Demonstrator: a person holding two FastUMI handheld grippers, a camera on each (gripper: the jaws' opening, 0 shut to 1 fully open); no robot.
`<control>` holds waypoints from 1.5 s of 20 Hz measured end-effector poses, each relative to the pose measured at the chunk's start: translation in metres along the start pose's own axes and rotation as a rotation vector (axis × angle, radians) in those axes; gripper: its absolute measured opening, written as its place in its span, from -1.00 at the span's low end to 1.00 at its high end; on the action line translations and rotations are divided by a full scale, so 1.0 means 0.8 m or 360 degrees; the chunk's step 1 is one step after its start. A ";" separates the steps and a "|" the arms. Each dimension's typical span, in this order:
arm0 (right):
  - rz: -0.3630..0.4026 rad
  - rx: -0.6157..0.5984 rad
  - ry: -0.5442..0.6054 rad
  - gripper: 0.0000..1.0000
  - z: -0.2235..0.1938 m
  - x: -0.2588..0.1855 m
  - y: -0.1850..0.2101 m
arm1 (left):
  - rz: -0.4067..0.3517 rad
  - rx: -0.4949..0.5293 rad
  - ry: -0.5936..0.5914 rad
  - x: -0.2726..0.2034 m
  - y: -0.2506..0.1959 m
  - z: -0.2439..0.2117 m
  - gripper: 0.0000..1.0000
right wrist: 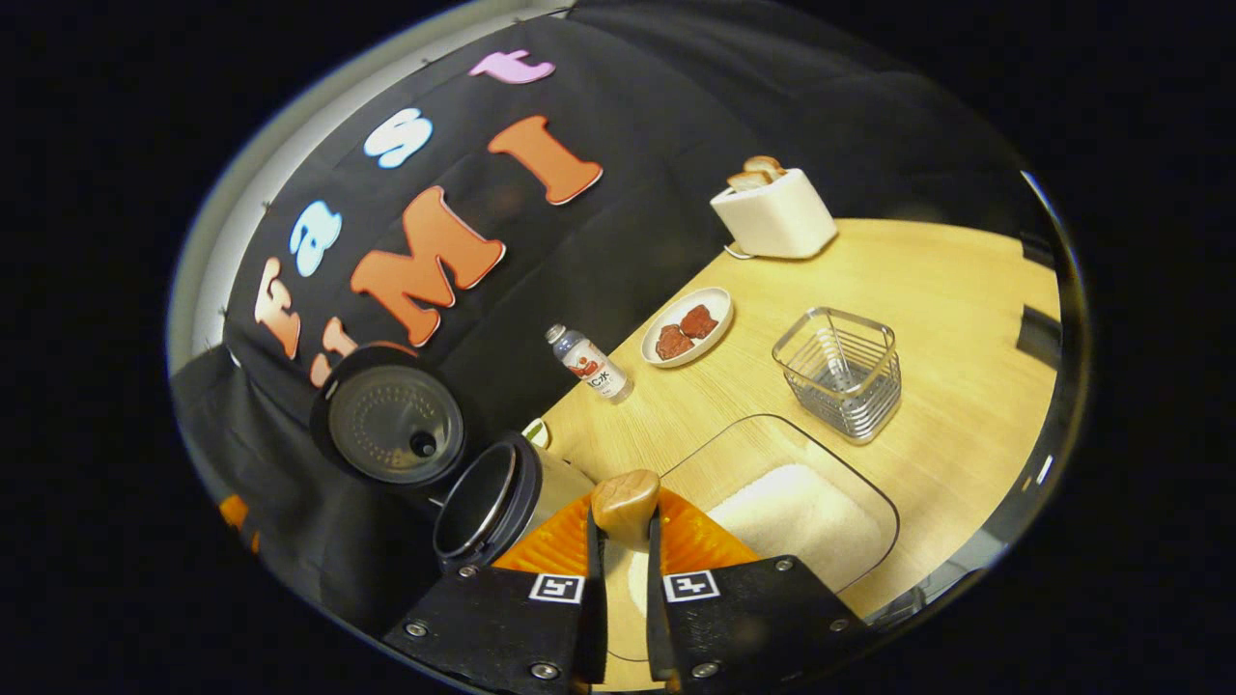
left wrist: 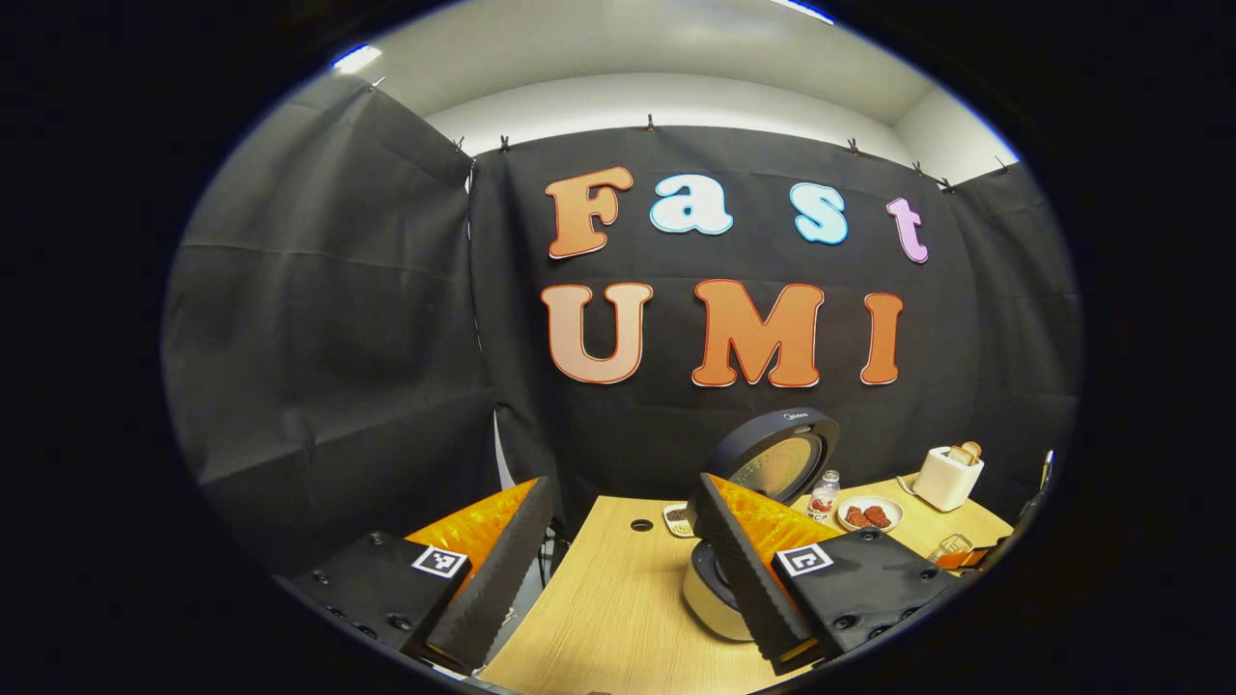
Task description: Close the left gripper, press the button to open the rice cooker; take a wooden spoon from the chopstick holder with the right hand, scoop a spoonful of rice and pour it into the rice cooker, then put the wooden spoon back into the chopstick holder.
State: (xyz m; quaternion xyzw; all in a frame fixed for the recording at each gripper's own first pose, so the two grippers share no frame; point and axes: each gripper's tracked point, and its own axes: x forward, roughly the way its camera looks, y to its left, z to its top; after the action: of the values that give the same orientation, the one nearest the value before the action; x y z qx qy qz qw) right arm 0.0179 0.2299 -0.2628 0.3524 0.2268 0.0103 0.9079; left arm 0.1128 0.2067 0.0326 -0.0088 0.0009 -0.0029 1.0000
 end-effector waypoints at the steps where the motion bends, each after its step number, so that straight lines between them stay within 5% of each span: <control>1: 0.0011 0.0092 0.0002 -0.68 0.001 -0.001 -0.006 | -0.0001 -0.0006 0.0003 0.001 -0.001 -0.001 1.00; 10: -0.0005 0.0619 -0.0019 -0.69 0.026 -0.022 -0.064 | -0.0043 -0.0013 -0.0018 0.000 -0.020 0.006 0.96; 30: 0.0124 0.0950 -0.0101 -0.69 0.097 -0.060 -0.042 | -0.0048 -0.0040 -0.0052 -0.001 -0.026 0.011 0.94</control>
State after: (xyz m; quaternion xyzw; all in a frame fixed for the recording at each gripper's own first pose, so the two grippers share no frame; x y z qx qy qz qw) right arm 0.0025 0.1467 -0.2148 0.6123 0.1776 -0.0331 0.7697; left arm 0.1116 0.1859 0.0415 -0.0215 -0.0154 -0.0178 0.9995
